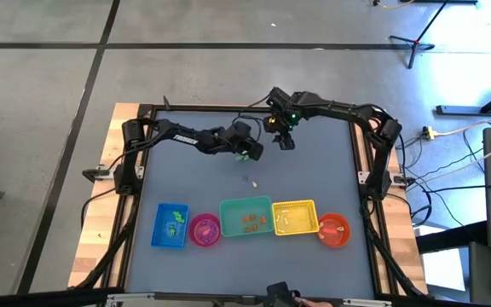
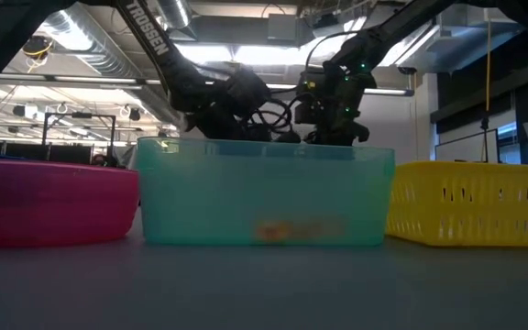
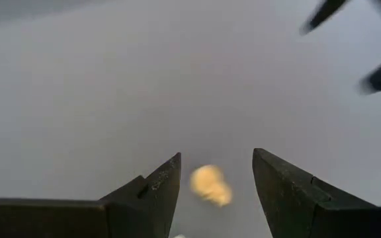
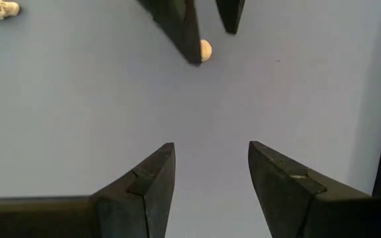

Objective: Sort Halloween decoration
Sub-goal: Put the white skull toy into the orange bin

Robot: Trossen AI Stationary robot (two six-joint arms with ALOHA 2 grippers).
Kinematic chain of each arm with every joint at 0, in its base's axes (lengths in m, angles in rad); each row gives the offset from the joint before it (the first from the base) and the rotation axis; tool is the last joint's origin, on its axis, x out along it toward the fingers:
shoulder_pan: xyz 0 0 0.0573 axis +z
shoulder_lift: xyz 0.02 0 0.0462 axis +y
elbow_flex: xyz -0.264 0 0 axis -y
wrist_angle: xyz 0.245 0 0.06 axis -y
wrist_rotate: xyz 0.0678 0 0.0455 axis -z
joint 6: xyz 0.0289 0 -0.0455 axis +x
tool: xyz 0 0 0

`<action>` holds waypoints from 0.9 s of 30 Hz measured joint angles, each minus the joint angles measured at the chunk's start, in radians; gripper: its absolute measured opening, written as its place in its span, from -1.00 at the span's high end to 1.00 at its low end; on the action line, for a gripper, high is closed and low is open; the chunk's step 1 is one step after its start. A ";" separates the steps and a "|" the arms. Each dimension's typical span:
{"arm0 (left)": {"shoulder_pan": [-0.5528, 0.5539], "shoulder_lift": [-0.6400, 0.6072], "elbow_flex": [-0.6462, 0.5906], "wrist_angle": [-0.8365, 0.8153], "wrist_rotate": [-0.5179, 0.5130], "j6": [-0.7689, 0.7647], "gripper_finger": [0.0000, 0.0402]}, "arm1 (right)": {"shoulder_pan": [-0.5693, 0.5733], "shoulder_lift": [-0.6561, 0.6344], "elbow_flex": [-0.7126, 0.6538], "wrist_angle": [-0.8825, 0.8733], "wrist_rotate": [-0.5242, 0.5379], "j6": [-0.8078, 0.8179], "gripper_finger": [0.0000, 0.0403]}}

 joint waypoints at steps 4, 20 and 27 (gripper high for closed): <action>0.000 0.000 0.000 -0.088 -0.074 -0.004 0.14 | 0.000 0.000 0.000 0.001 0.000 0.000 0.06; -0.008 0.078 0.003 -0.046 -0.148 -0.064 0.15 | 0.000 0.000 0.000 0.027 0.000 0.000 0.06; -0.068 0.089 0.001 0.034 -0.191 0.057 0.14 | 0.000 0.000 0.000 0.027 -0.001 0.000 0.06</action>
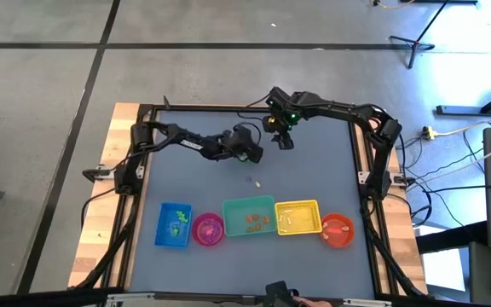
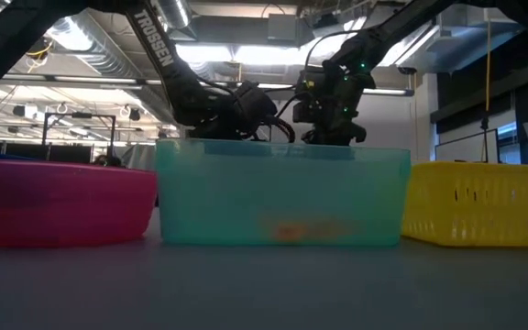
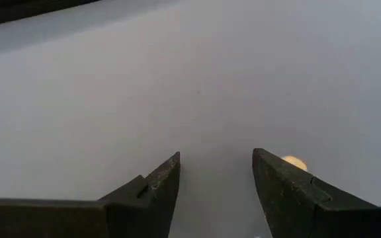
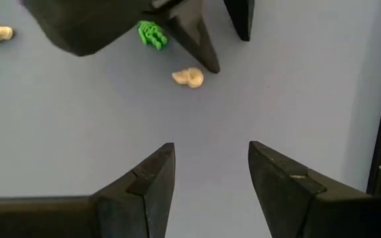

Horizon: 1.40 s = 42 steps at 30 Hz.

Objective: Sort Halloween decoration
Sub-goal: Put the white skull toy into the orange bin

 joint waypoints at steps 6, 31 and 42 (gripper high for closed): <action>-0.052 -0.001 0.002 0.044 0.151 0.058 0.14 | 0.000 0.000 0.000 0.000 0.000 0.000 0.06; -0.040 -0.593 -0.001 -0.556 0.038 0.312 0.14 | 0.076 -0.122 0.000 -0.239 -0.001 0.138 0.06; -0.284 -0.812 -0.001 -0.833 -0.249 0.222 0.14 | 0.285 -0.129 -0.120 -0.318 0.088 0.158 0.06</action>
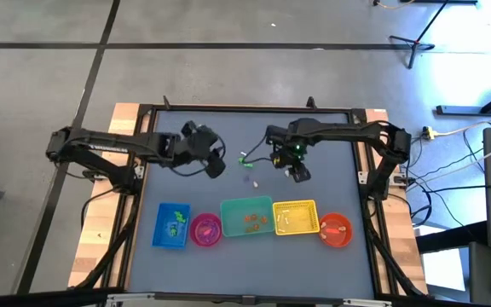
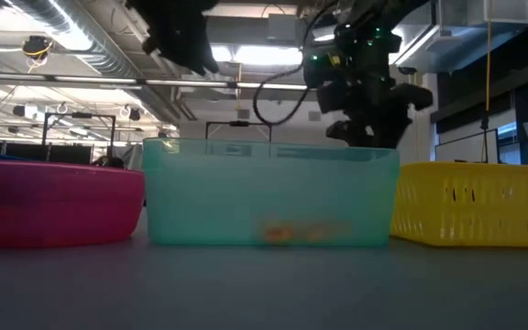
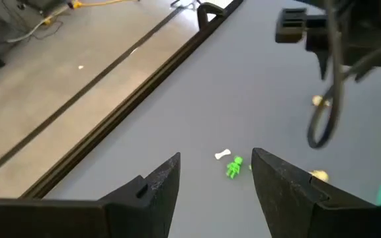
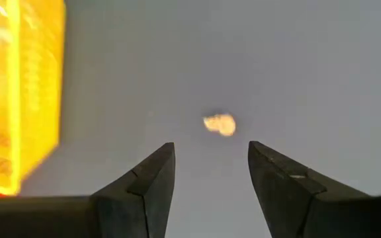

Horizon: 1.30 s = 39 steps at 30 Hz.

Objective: Sort Halloween decoration
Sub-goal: Put the white skull toy into the orange bin

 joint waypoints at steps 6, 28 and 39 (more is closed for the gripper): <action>-0.109 0.010 0.000 -0.007 -0.071 -0.063 0.14 | 0.024 0.000 -0.076 0.104 0.114 0.002 0.06; -0.178 0.015 0.000 -0.003 -0.112 -0.123 0.14 | 0.023 0.000 -0.265 0.399 0.106 -0.009 0.06; -0.178 0.015 0.000 -0.003 -0.112 -0.124 0.14 | 0.022 0.000 -0.270 0.393 0.097 -0.010 0.06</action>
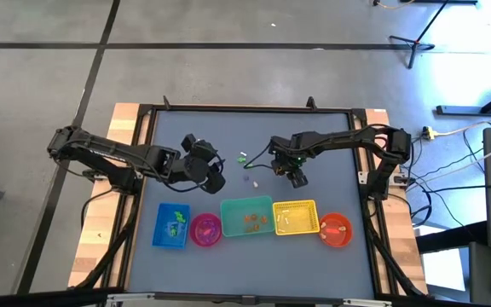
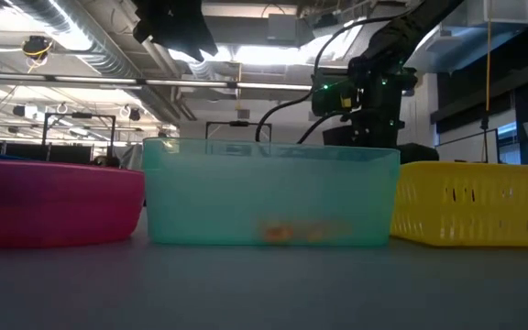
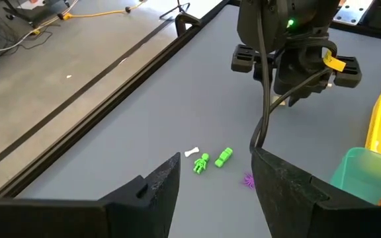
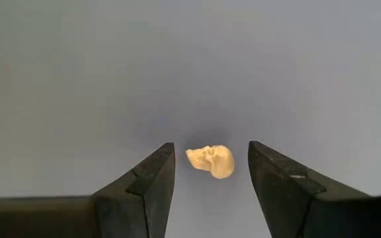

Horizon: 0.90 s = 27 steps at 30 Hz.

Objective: Sort Halloween decoration
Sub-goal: Put the white skull toy into the orange bin

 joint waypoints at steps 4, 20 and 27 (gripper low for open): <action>0.000 0.000 0.000 0.000 0.000 0.000 0.14 | 0.000 0.005 0.000 0.000 0.000 -0.016 0.06; 0.000 0.000 0.000 0.006 0.001 0.000 0.14 | 0.000 0.029 -0.002 0.000 0.016 -0.027 0.27; 0.000 0.000 0.000 0.005 0.001 0.000 0.14 | 0.000 0.029 -0.002 -0.002 0.010 -0.022 0.51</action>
